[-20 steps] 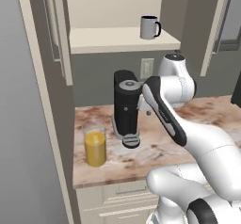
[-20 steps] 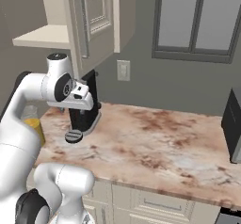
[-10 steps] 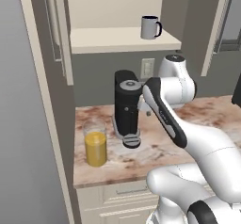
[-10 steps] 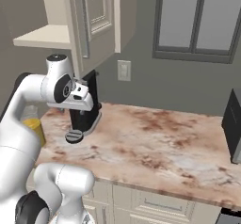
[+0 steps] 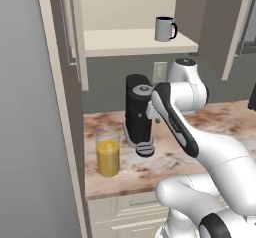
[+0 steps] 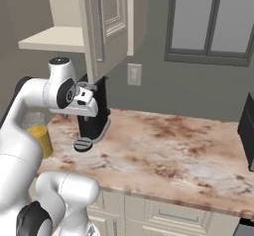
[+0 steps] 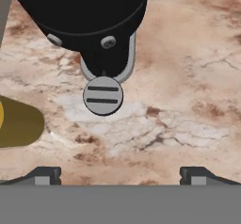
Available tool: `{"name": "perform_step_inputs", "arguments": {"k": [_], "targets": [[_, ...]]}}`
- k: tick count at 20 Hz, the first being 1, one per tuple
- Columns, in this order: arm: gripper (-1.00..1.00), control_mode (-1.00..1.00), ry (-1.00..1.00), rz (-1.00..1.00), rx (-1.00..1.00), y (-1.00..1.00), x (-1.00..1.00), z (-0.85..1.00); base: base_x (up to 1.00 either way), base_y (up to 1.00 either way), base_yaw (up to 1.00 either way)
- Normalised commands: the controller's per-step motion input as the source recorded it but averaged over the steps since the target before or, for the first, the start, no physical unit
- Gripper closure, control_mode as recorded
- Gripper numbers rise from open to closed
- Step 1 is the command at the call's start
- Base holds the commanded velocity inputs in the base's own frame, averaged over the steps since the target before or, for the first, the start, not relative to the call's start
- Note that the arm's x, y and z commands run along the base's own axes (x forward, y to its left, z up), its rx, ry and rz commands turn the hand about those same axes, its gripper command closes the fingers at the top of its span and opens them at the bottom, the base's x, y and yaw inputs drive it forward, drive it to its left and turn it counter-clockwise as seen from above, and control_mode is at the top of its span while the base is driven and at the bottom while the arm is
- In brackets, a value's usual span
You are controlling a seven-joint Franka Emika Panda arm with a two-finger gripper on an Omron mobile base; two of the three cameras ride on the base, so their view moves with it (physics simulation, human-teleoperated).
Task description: There is a tray on the dining counter. Grab the cup, mug, and pitcher and place them on the tray. The pitcher may be placed next to the tray if it cannot fit the tray.
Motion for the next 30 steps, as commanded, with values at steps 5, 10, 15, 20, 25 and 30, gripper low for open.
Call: {"name": "perform_step_inputs", "arguments": {"k": [5,10,15,20,25,30], "targets": [[-1.0,1.0,0.0,0.0,0.0,0.0,0.0,0.0,0.28,0.49,-0.02],[-1.0,1.0,0.0,0.0,0.0,0.0,0.0,0.0,0.47,0.1,-0.07],[-1.0,1.0,0.0,0.0,0.0,0.0,0.0,0.0,0.4,0.0,-0.09],[-1.0,1.0,0.0,0.0,0.0,0.0,0.0,0.0,0.04,0.0,-0.02],[-1.0,1.0,0.0,0.0,0.0,0.0,0.0,0.0,0.0,0.0,0.0],[-1.0,1.0,0.0,0.0,0.0,0.0,0.0,0.0,-0.32,0.06,-0.15]]}}
